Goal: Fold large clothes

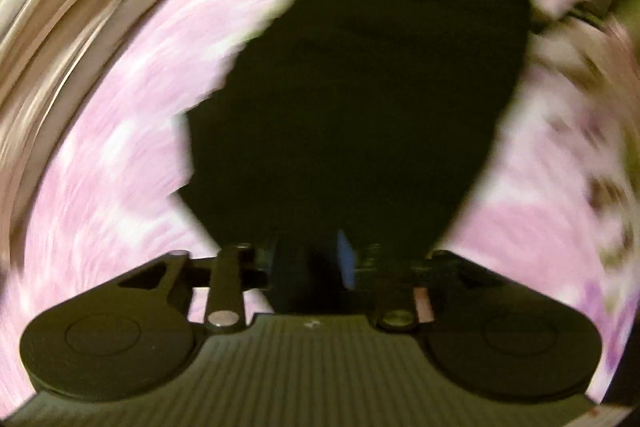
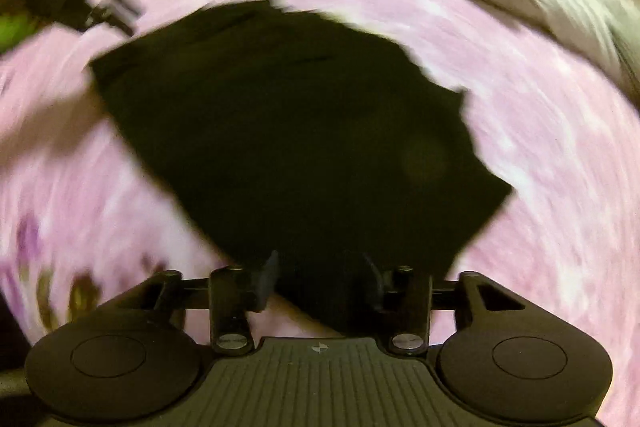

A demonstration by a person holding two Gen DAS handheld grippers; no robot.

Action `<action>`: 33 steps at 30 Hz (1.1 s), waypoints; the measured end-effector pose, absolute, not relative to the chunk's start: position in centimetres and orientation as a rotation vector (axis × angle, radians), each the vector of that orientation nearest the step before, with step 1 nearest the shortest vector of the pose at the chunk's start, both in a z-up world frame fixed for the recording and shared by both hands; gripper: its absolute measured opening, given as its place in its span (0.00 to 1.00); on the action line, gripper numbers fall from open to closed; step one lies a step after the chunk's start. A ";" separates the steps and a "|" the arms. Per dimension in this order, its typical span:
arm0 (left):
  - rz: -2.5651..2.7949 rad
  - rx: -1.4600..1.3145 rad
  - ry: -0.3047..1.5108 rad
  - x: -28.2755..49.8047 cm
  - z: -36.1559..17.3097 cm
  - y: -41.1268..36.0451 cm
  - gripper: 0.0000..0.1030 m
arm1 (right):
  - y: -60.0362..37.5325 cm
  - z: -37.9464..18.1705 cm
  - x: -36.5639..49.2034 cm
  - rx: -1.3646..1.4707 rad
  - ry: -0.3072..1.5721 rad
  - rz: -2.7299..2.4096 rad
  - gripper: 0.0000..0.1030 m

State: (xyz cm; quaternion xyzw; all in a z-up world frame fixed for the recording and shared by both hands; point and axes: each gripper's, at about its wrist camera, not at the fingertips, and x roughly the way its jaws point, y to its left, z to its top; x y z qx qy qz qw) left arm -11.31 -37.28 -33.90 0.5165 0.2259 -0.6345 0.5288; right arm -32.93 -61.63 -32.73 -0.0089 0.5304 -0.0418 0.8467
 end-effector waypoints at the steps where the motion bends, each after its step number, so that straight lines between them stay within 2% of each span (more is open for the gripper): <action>1: -1.558 1.302 0.457 -13.1 -34.7 -36.2 0.39 | -60.3 -33.2 -32.9 -0.083 1.130 -0.063 0.48; 2: -1.581 1.358 0.387 -14.3 -35.6 -35.4 0.45 | -58.7 -33.8 -32.9 -0.178 1.140 -0.037 0.49; 5: -1.596 1.471 0.247 -15.9 -38.3 -33.9 0.46 | -55.8 -35.1 -33.6 -0.398 1.135 0.008 0.49; 10: -1.517 1.614 -0.010 -15.0 -41.5 -31.9 0.47 | -54.5 -37.7 -34.6 -0.610 1.175 -0.042 0.49; 11: -1.499 1.622 -0.033 -14.4 -41.8 -31.6 0.43 | -54.3 -38.4 -34.8 -0.660 1.180 -0.052 0.49; 12: -1.487 1.628 -0.040 -13.8 -41.8 -31.6 0.33 | -54.2 -38.7 -35.0 -0.701 1.183 -0.060 0.49; 18: -1.492 1.598 -0.023 -12.5 -42.1 -32.3 0.13 | -55.6 -40.4 -35.0 -0.820 1.174 -0.111 0.49; 19: -1.492 1.589 -0.011 -12.5 -42.0 -32.4 0.12 | -55.7 -40.6 -35.2 -0.838 1.168 -0.109 0.46; 20: -1.489 1.578 0.002 -12.3 -41.7 -32.4 0.10 | -55.9 -40.8 -35.4 -0.857 1.166 -0.099 0.28; 21: -1.487 1.569 0.020 -12.2 -41.4 -32.2 0.09 | -56.3 -41.0 -35.5 -0.871 1.179 -0.099 0.15; 23: -1.491 1.558 0.052 -12.1 -40.2 -31.5 0.07 | -57.2 -40.6 -36.3 -0.866 1.203 -0.113 0.06; 30: -1.542 1.520 0.145 -16.2 -35.0 -28.3 0.06 | -58.3 -34.9 -39.8 -0.810 1.185 -0.118 0.05; 33: -1.569 1.497 0.225 -19.6 -34.9 -26.4 0.06 | -57.8 -34.7 -42.6 -0.787 1.222 -0.083 0.05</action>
